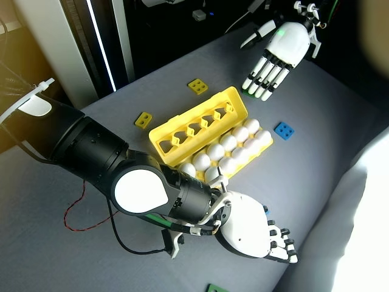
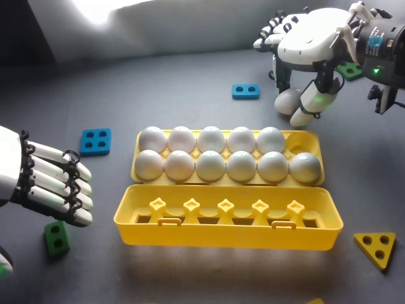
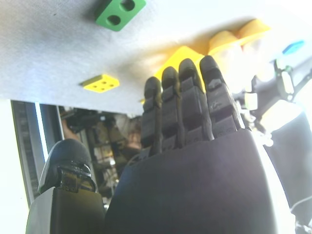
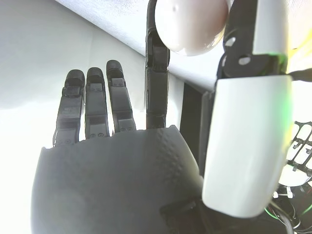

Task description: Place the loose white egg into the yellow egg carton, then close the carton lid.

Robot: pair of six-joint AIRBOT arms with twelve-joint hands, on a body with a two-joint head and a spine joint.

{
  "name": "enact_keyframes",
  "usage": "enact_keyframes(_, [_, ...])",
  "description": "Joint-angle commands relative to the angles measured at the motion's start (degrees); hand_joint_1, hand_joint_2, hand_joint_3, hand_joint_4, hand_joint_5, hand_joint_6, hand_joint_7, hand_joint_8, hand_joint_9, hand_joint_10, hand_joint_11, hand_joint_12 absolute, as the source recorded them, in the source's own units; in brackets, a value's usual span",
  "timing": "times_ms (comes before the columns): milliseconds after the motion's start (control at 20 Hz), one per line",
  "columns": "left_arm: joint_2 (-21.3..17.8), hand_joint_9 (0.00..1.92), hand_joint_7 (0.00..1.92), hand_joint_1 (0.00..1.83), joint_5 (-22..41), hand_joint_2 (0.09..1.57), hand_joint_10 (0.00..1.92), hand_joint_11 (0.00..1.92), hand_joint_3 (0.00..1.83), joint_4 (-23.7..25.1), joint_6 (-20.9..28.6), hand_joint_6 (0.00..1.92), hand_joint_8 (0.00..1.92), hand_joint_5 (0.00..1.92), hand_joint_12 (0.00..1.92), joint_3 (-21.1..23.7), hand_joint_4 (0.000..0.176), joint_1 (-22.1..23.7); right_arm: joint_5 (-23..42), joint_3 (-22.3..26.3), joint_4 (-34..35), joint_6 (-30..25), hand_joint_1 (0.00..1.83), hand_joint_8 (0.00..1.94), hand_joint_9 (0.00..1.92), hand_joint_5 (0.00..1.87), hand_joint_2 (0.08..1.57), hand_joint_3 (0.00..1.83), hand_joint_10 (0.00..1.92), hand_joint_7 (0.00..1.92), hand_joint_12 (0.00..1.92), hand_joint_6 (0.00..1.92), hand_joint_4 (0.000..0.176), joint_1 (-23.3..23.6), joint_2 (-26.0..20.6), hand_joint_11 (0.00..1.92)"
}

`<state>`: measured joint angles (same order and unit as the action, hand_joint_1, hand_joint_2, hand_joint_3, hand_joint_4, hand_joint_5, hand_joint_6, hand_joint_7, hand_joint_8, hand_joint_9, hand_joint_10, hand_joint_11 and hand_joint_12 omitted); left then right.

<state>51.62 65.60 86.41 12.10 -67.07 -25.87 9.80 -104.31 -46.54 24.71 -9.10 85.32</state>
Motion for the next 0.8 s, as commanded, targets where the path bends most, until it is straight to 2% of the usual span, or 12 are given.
enact_keyframes(0, [-1.0,0.20,0.25,0.00,2.7,1.18,0.00,0.00,0.00,-3.4,0.2,0.00,0.00,0.24,0.33,-0.1,0.000,0.5,3.0,-0.4,0.7,0.1,0.86,0.00,0.00,1.07,0.81,0.01,0.00,0.09,0.00,0.00,0.145,0.6,-0.8,0.00])
enact_keyframes(100, [-1.0,0.20,0.24,0.00,2.7,1.19,0.00,0.00,0.00,-3.4,0.2,0.00,0.00,0.24,0.31,0.0,0.000,0.5,3.0,-0.4,0.7,0.1,0.86,0.00,0.00,1.10,0.83,0.02,0.00,0.07,0.00,0.01,0.162,0.6,-0.9,0.00])
enact_keyframes(150, [-1.0,0.20,0.25,0.00,2.7,1.19,0.00,0.00,0.00,-3.3,0.2,0.00,0.00,0.24,0.33,0.1,0.000,0.5,3.0,-0.4,0.7,0.0,1.05,0.00,0.00,1.27,0.94,0.02,0.00,0.11,0.00,0.30,0.173,0.6,-1.0,0.00])
enact_keyframes(200, [-1.0,0.20,0.25,0.00,2.7,1.19,0.00,0.00,0.00,-3.3,0.2,0.00,0.00,0.25,0.33,0.1,0.000,0.5,3.0,-0.4,0.7,0.0,1.09,0.01,0.00,1.31,0.96,0.01,0.00,0.13,0.00,0.36,0.175,0.6,-1.1,0.00])
enact_keyframes(450, [-1.1,0.19,0.24,0.00,2.7,1.18,0.00,0.00,0.00,-3.3,0.2,0.00,0.00,0.23,0.34,0.1,0.000,0.5,2.9,-0.3,0.7,-0.9,1.12,0.01,0.00,1.39,0.96,0.00,0.00,0.14,0.00,0.25,0.176,0.5,-1.4,0.00])
enact_keyframes(550, [-1.1,0.19,0.24,0.00,2.6,1.19,0.00,0.00,0.00,-3.3,0.2,0.00,0.00,0.24,0.33,0.2,0.000,0.5,2.6,0.1,0.7,-3.0,1.12,0.02,0.01,1.39,0.96,0.00,0.01,0.17,0.00,0.25,0.176,0.5,-2.1,0.00])
enact_keyframes(600, [-1.1,0.20,0.24,0.00,2.6,1.18,0.00,0.00,0.00,-3.3,0.2,0.00,0.00,0.24,0.35,0.3,0.000,0.5,2.6,1.7,0.7,-5.8,1.12,0.01,0.00,1.40,0.96,0.00,0.00,0.17,0.00,0.25,0.176,0.8,-3.8,0.00])
enact_keyframes(650, [-1.1,0.19,0.24,0.00,2.6,1.18,0.00,0.00,0.00,-3.3,0.2,0.00,0.00,0.23,0.32,0.3,0.000,0.5,2.5,2.5,0.7,-6.5,1.10,0.01,0.00,1.32,0.98,0.00,0.00,0.16,0.00,0.39,0.176,1.0,-4.4,0.00])
enact_keyframes(750, [-1.1,0.20,0.25,0.00,2.6,1.18,0.00,0.00,0.00,-3.2,0.2,0.00,0.00,0.24,0.33,0.4,0.000,0.5,2.2,6.9,0.8,-10.4,1.10,0.00,0.00,1.30,0.98,0.00,0.00,0.16,0.00,0.42,0.176,2.0,-7.9,0.00])
